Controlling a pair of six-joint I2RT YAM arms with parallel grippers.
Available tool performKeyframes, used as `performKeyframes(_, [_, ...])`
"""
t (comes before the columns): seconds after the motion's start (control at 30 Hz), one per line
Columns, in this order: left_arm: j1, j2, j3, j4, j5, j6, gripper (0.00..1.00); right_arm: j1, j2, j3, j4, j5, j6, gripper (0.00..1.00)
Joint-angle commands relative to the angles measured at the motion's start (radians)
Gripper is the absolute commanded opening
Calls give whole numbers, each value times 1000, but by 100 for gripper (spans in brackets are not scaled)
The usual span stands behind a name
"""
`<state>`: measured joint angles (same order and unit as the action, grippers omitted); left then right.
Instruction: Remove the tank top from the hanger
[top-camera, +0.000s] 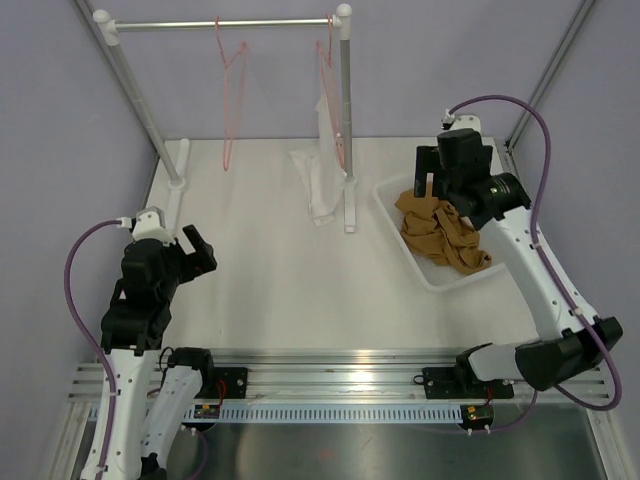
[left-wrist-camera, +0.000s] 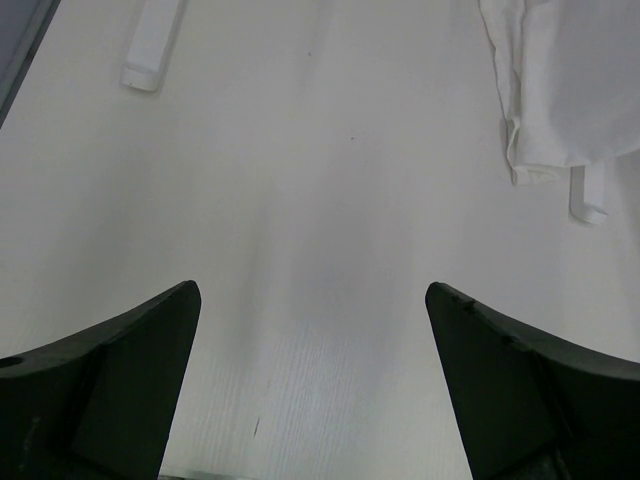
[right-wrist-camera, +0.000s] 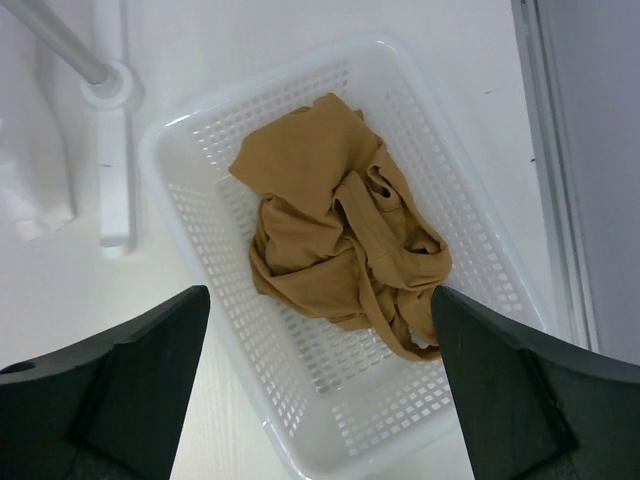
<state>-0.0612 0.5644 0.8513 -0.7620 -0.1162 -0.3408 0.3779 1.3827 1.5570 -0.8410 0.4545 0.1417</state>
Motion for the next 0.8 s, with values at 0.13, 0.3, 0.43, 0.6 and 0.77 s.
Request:
performKeyframes(0.13, [4,-6,100,-52,-86,-3,99,1,-321,-67,-119,-117,111,99])
performKeyframes(0.3, [3,-6,210,-164,-99,0,99,0,-468,-152,-184,-191,119,100])
performKeyframes(0.43, [3,-26,268,-240,-43,34,99,1,-586,-201,-220,-194,105,100])
performKeyframes(0.6, [-17,-107,282,-287,-34,36,99,1,-660,-189,-283,-137,108,99])
performKeyframes(0.77, [-40,-172,255,-272,56,48,99,1,-723,-189,-337,-105,93,100])
